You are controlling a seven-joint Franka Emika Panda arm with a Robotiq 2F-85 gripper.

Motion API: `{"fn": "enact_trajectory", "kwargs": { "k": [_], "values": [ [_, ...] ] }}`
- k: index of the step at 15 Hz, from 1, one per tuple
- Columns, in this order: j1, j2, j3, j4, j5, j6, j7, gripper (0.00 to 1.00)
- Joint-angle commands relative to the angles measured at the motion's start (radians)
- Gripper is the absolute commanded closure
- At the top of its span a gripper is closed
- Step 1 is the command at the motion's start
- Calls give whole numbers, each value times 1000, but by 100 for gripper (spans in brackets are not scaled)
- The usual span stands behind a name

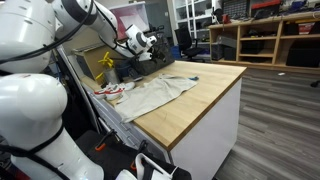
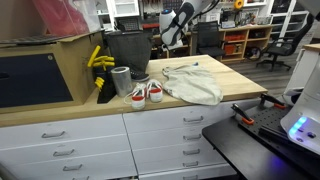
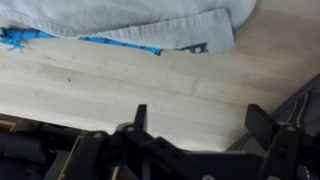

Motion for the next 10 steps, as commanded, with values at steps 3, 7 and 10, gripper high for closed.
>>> {"fn": "enact_trajectory", "kwargs": {
  "k": [3,7,10],
  "values": [
    [-143,-282,206,-256,91,-222,-198,0],
    [-209,-403,278,-387,134,-404,-231,0],
    [-218,-487,301,-515,132,-456,-201,0]
  ]
}}
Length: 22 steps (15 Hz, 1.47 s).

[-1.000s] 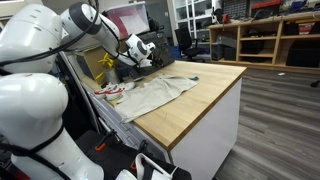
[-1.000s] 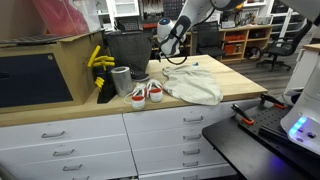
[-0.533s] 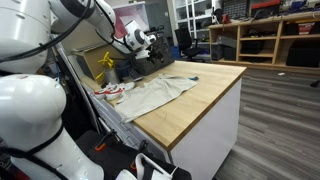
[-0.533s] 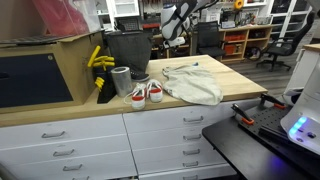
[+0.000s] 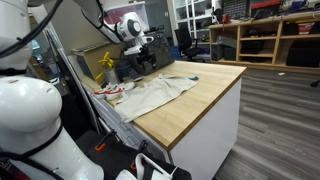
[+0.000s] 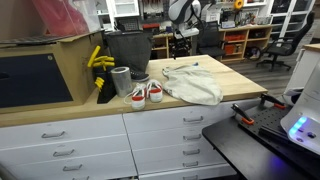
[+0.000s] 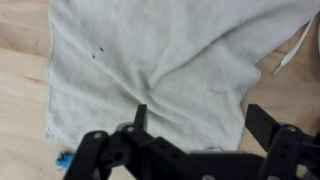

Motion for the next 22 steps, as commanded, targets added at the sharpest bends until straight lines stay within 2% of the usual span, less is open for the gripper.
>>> {"fn": "enact_trajectory", "kwargs": {
  "k": [1,3,4,5,9,12,15,22],
  "values": [
    [-9,-140,33,-210,4,-20,24,0],
    [9,-187,39,-311,-31,29,69,0],
    [21,-210,43,-368,-56,66,105,25],
    [32,-232,49,-419,-84,112,136,27],
    [77,-282,53,-574,-220,288,311,58],
    [86,-281,64,-630,-276,325,404,81],
    [80,-269,79,-666,-261,340,440,100],
    [83,-205,70,-697,-259,445,470,100]
  ]
}}
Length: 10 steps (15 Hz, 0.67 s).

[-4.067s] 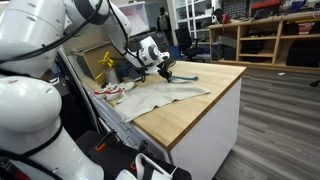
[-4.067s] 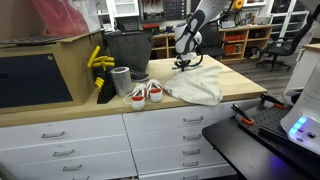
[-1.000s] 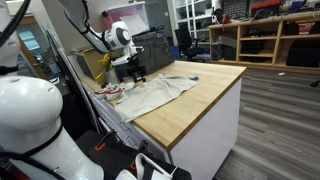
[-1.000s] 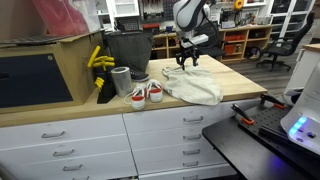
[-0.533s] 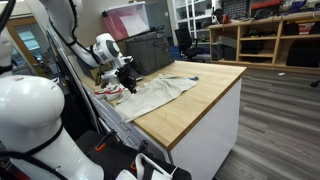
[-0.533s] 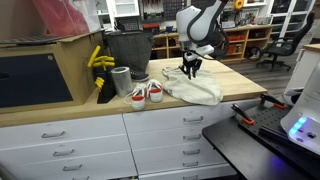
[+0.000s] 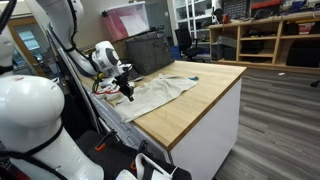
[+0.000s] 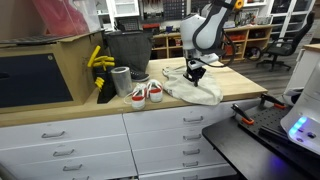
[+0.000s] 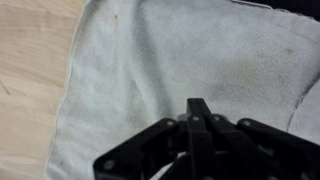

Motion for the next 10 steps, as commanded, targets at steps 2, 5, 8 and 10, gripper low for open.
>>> {"fn": "enact_trajectory", "kwargs": {
  "k": [2,5,8,10],
  "values": [
    [8,45,-16,-11,-14,94,34,100],
    [20,76,-31,-15,-7,115,19,100],
    [9,71,-21,-25,33,93,-22,100],
    [-18,51,1,-39,88,70,-72,100]
  ]
}}
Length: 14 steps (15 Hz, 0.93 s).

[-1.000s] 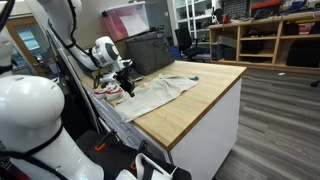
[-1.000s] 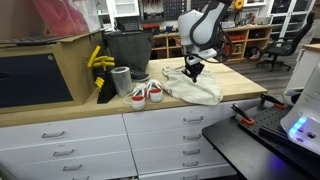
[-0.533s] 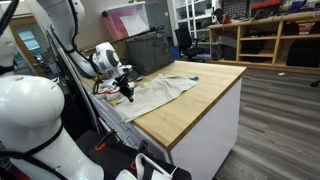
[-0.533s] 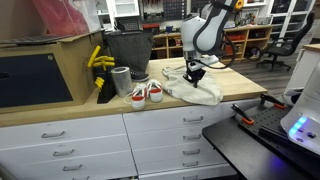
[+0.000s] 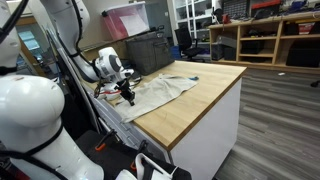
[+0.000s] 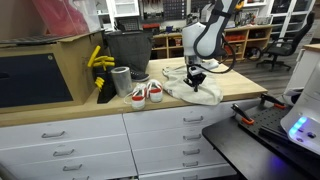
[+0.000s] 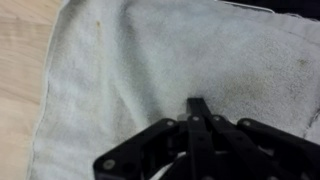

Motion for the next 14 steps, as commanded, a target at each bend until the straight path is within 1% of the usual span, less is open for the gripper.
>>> {"fn": "enact_trajectory", "kwargs": {
  "k": [1,3,5,8,12,13,14],
  "values": [
    [-40,-35,33,-43,109,-33,-104,100],
    [-74,-58,59,-60,197,-79,-210,100],
    [-100,-84,72,-75,266,-148,-309,100],
    [-120,-128,71,-97,310,-246,-405,100],
    [-138,-185,77,-103,331,-346,-475,100],
    [-144,-196,84,-100,353,-380,-508,100],
    [-146,-209,86,-104,357,-382,-527,100]
  ]
}}
